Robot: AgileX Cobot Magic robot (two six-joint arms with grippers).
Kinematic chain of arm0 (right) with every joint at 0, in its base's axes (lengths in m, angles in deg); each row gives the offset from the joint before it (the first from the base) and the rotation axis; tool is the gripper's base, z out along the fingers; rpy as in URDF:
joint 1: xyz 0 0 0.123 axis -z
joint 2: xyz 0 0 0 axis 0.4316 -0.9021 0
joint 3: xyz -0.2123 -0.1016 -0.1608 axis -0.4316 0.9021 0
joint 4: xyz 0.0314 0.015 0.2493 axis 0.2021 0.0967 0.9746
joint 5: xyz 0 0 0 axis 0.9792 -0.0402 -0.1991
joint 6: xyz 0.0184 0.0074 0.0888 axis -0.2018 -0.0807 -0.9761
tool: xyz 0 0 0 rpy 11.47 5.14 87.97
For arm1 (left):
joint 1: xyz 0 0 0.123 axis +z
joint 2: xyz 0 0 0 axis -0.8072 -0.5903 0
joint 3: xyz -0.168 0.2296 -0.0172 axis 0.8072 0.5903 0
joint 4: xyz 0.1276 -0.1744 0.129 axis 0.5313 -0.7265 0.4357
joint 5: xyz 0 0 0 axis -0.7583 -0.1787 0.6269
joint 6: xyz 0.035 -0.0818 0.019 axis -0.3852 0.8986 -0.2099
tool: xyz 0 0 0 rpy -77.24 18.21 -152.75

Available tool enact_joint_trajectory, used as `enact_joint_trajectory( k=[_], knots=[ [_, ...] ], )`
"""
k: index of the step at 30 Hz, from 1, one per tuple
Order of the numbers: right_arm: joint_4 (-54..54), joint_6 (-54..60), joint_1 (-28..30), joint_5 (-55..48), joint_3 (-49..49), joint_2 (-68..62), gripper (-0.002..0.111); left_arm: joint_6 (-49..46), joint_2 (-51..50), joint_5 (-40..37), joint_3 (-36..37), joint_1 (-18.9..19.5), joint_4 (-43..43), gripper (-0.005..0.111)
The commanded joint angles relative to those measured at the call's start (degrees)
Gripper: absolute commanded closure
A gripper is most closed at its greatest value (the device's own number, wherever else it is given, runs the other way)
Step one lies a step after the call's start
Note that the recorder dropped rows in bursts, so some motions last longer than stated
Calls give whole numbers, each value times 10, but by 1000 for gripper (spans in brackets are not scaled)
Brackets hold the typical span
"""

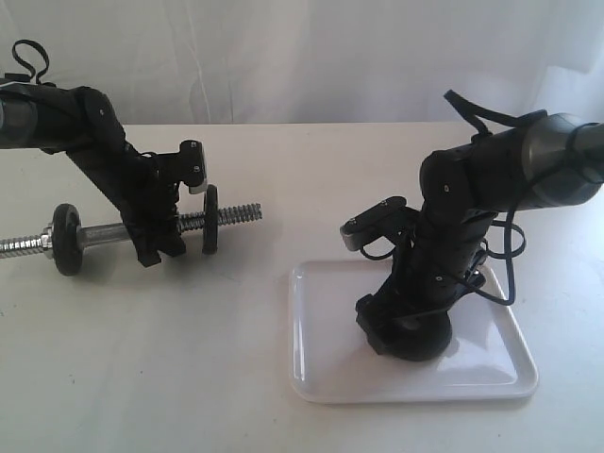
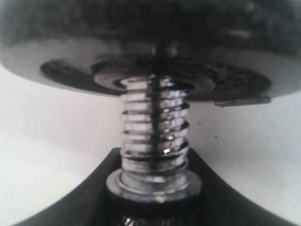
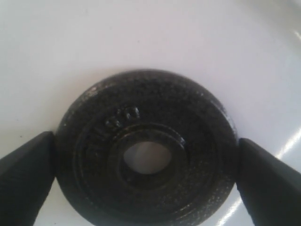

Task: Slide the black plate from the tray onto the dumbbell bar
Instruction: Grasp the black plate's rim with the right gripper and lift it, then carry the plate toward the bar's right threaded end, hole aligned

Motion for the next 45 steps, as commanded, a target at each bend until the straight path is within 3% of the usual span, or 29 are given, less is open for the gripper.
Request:
enact_joint_trajectory(
  k=[1, 17, 29, 36, 45],
  knots=[
    [-8, -1, -2, -14, 6, -13, 108, 6, 4, -12, 1, -4, -35, 107],
    [25, 39, -2, -35, -27, 107, 108, 6, 4, -6, 1, -4, -35, 107],
    [288, 242, 74, -10, -66, 129, 108, 7, 3, -6, 1, -4, -35, 107],
    [455, 387, 110, -7, -67, 129, 108, 70, 2, -13, 1, -4, -35, 107],
    [524, 457, 112, -10, -67, 95, 108, 77, 2, -43, 1, -4, -35, 107]
  ],
)
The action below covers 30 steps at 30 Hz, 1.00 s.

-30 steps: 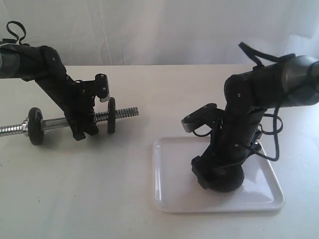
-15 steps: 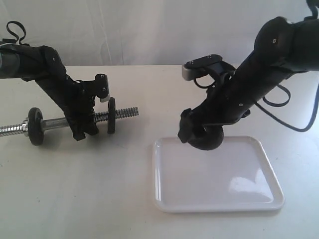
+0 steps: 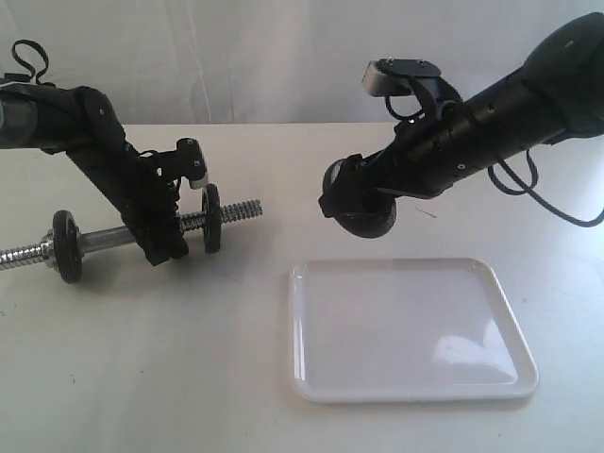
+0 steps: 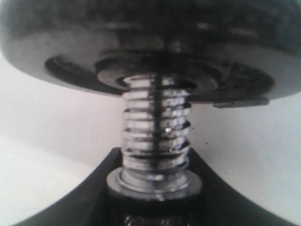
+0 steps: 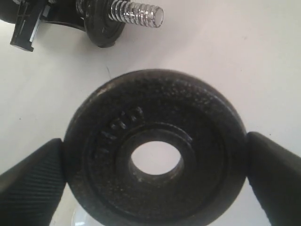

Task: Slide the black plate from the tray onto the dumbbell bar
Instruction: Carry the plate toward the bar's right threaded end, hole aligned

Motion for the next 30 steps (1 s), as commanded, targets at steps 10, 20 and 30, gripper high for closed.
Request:
enact_joint_trajectory(
  k=[10, 20, 30],
  knots=[
    [90, 75, 4, -9, -8, -52, 108, -44, 9, -22, 1, -3, -76, 107],
    [97, 82, 25, -39, -8, -52, 108, -135, 40, -50, 1, -3, -157, 107],
    [199, 153, 84, -146, -7, -52, 108, -179, 72, -72, 1, -2, -201, 107]
  ],
)
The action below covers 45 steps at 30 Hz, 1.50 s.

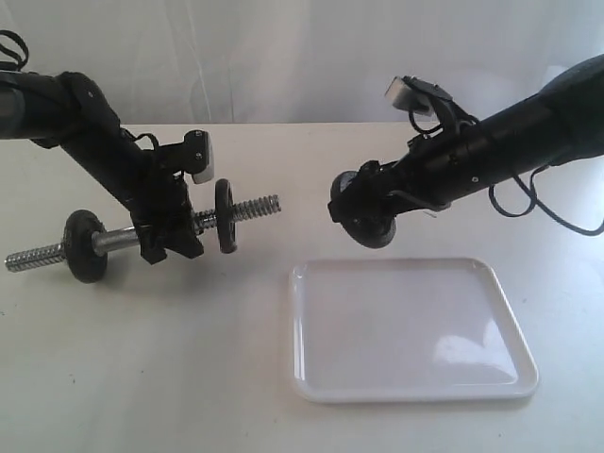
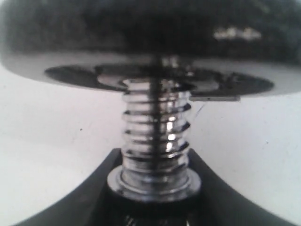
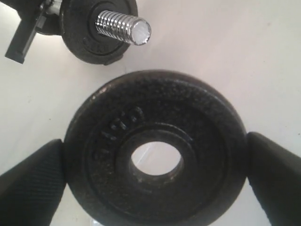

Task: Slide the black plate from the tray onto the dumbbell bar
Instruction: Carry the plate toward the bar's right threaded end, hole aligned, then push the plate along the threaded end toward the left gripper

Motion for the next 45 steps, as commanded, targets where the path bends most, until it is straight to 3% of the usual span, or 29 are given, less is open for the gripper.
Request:
enact_joint_trajectory(
  k=[1, 6, 21, 27, 45],
  knots=[
    [74, 41, 20, -56, -7, 9, 108, -29, 39, -25, -9, -2, -97, 107],
    [90, 53, 23, -69, -7, 9, 108, -82, 48, -55, -9, 14, -171, 107],
    [150, 66, 17, -61, -41, 5, 108, -97, 50, -73, -9, 17, -171, 107],
    [169, 50, -7, -111, -96, -56, 108, -101, 50, -71, -9, 17, -171, 107],
    [229, 130, -7, -180, -96, -112, 108, -112, 50, -70, -9, 17, -189, 107]
  ],
)
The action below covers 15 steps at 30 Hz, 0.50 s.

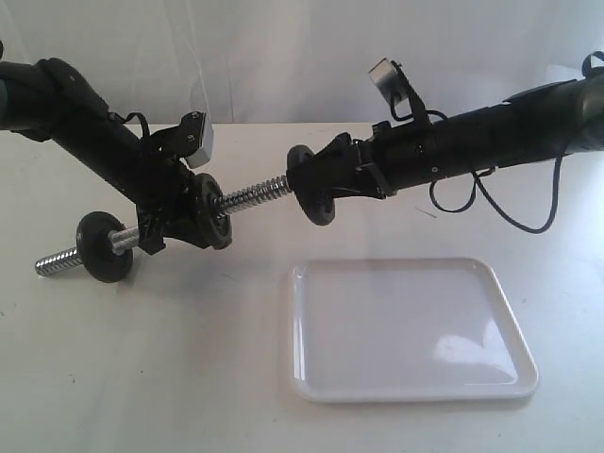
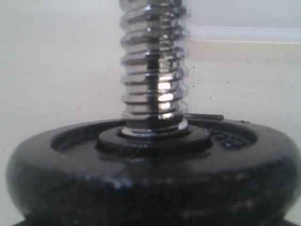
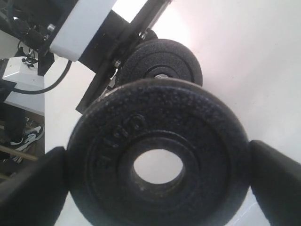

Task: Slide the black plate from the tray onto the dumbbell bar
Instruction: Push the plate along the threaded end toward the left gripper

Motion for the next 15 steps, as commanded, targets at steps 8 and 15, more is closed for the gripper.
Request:
enact_joint_trajectory(
  k=[8, 15],
  knots=[
    [51, 28, -4, -35, -6, 8, 108, -4, 35, -19, -12, 0, -92, 107],
    [59, 40, -10, -17, -5, 8, 108, -4, 35, -19, -12, 0, -92, 107]
  ],
)
